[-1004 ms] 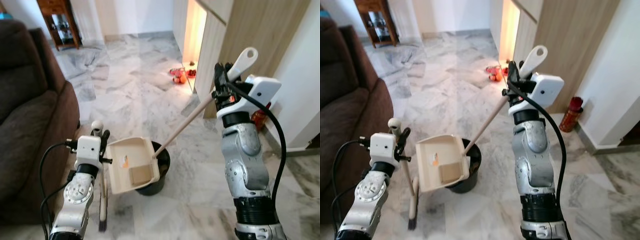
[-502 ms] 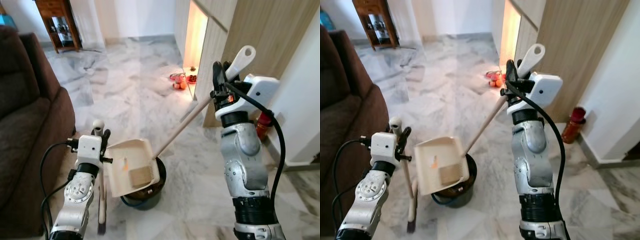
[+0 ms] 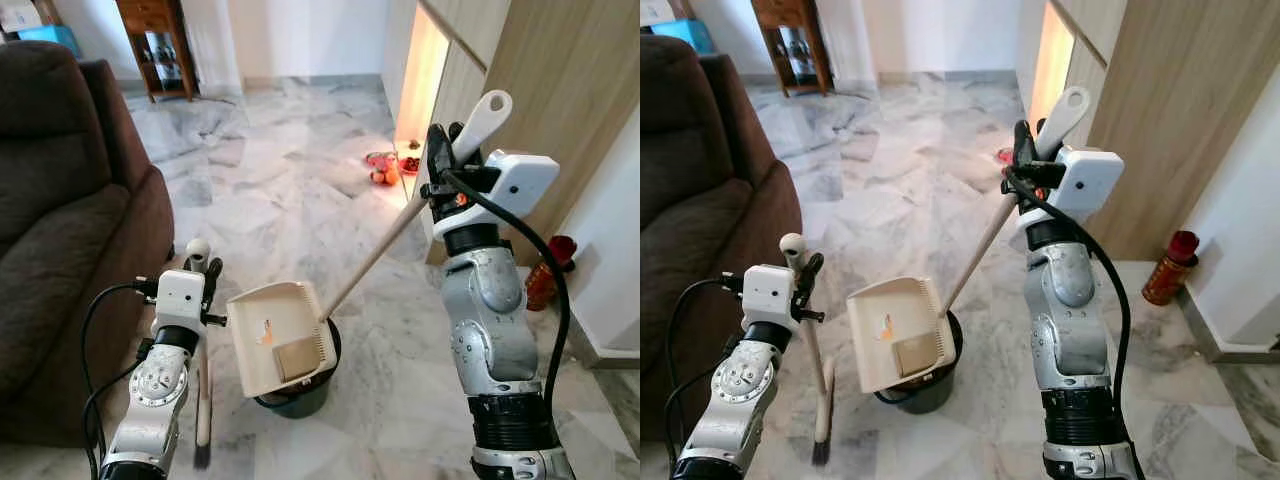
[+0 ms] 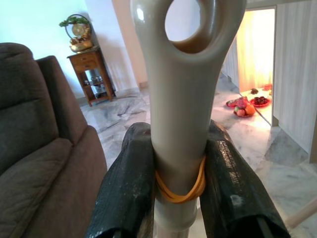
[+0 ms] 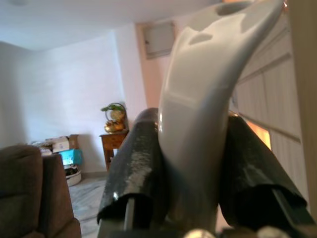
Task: Sweep floor
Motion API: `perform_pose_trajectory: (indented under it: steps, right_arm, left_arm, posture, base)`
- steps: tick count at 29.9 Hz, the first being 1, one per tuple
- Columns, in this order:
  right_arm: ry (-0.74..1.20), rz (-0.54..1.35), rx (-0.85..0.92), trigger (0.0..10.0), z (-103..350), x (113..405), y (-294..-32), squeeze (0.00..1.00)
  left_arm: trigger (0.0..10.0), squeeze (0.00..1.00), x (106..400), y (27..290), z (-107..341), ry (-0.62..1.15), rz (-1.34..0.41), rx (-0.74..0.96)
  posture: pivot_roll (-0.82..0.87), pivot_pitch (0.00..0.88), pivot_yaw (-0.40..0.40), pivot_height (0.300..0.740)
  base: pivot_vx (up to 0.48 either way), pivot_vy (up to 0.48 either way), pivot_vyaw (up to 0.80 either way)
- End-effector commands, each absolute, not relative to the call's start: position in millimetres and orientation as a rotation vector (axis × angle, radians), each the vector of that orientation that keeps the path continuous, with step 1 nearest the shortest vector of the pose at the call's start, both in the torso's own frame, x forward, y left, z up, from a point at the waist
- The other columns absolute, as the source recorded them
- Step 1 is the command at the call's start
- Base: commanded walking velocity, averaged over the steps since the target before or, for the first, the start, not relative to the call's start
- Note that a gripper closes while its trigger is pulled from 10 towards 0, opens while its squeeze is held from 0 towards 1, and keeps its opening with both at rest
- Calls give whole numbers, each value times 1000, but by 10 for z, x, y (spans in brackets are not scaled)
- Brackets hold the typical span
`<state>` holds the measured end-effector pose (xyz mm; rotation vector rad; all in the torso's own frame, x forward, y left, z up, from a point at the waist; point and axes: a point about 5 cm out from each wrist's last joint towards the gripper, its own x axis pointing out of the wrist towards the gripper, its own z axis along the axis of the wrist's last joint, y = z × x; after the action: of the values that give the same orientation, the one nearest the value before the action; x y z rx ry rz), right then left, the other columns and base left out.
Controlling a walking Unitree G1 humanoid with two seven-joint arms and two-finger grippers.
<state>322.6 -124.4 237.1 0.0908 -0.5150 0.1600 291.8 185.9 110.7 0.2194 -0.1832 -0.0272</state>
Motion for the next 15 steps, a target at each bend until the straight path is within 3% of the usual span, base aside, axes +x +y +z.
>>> perform_pose_trajectory:
  steps: [1,7,15]
  right_arm:
    - [-640,164,77,10000,2596,3142,-1202,0]
    - [-674,191,-3,10000,2615,3095,-1084,0]
    - [-747,183,32,10000,2686,2987,-916,0]
  left_arm:
    - [10000,0,2923,1852,1184,-227,-22,219]
    - [10000,0,2917,1833,1177,-225,-24,216]
    - [10000,0,2902,1840,1171,-225,-28,233]
  posture:
    - [176,0,35,740]
    - [178,0,33,740]
    - [183,0,30,740]
  base:
    - [0,0,0]
    - [0,0,0]
    - [0,0,0]
